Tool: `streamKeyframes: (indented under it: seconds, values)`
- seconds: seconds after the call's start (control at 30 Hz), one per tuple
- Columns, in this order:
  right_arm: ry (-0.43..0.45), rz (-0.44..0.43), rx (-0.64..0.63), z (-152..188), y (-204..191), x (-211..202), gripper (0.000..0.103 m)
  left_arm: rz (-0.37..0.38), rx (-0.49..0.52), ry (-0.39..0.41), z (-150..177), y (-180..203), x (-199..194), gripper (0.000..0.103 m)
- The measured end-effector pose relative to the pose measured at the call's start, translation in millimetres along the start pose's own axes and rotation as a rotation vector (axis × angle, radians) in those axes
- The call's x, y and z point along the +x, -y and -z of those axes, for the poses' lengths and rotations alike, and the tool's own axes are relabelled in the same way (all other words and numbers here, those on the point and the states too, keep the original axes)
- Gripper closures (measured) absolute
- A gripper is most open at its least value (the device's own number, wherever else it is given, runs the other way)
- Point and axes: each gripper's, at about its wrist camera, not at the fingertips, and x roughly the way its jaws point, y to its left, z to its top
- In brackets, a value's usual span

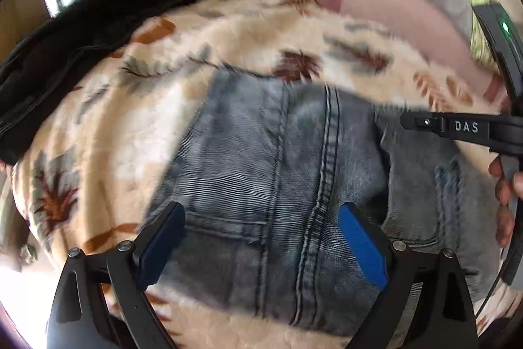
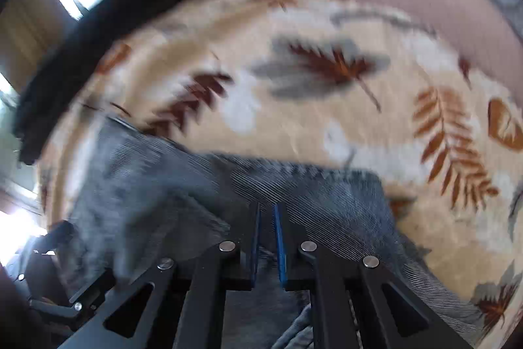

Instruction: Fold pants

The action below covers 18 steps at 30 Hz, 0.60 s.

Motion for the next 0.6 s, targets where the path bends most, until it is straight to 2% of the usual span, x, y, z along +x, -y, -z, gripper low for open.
streamKeyframes:
  seconds: [0.03,0.07,0.1,0.17,0.2,0.23,0.3,0.33,0.47,0.6]
  values:
    - [0.012,-0.017,-0.007,-0.9,-4.1,-2.0,0.092,-0.011,-0.009,0.021,1.1,-2.7,-4.0,0.008]
    - [0.013,-0.025,-0.017,-2.3,-8.9,-0.5,0.085,-0.026,-0.017,0.026,2.2,-4.8,-4.1,0.008]
    - [-0.018,-0.003,-0.022,-1.7,-13.1,13.4,0.065,-0.035,-0.024,-0.010,4.1,-6.5,5.6,0.008]
    - [-0.159,0.039,-0.043,10.4,-16.0,53.1,0.035,-0.043,-0.004,-0.107,8.7,-4.9,32.5,0.006]
    - [-0.106,0.040,-0.037,11.0,-14.9,50.0,0.034,-0.045,0.004,-0.084,9.1,-3.9,31.9,0.005]
    - [-0.094,0.026,-0.012,9.8,-12.9,41.2,0.034,-0.042,0.011,-0.074,7.9,-3.2,26.7,0.005]
    - [-0.039,-0.029,0.029,11.5,-6.4,16.6,0.034,0.007,-0.008,-0.055,4.7,-8.9,13.1,0.005]
    - [-0.004,-0.019,0.046,14.8,-1.6,1.2,0.034,0.029,-0.042,-0.014,2.9,-16.3,1.8,0.005]
    - [0.116,-0.072,0.135,48.9,22.2,-57.6,0.033,0.170,-0.245,0.094,3.5,-62.4,-35.9,0.005]
    - [0.209,-0.118,0.237,99.8,46.9,-96.1,0.025,0.353,-0.473,0.061,10.9,-115.1,-40.4,0.005]
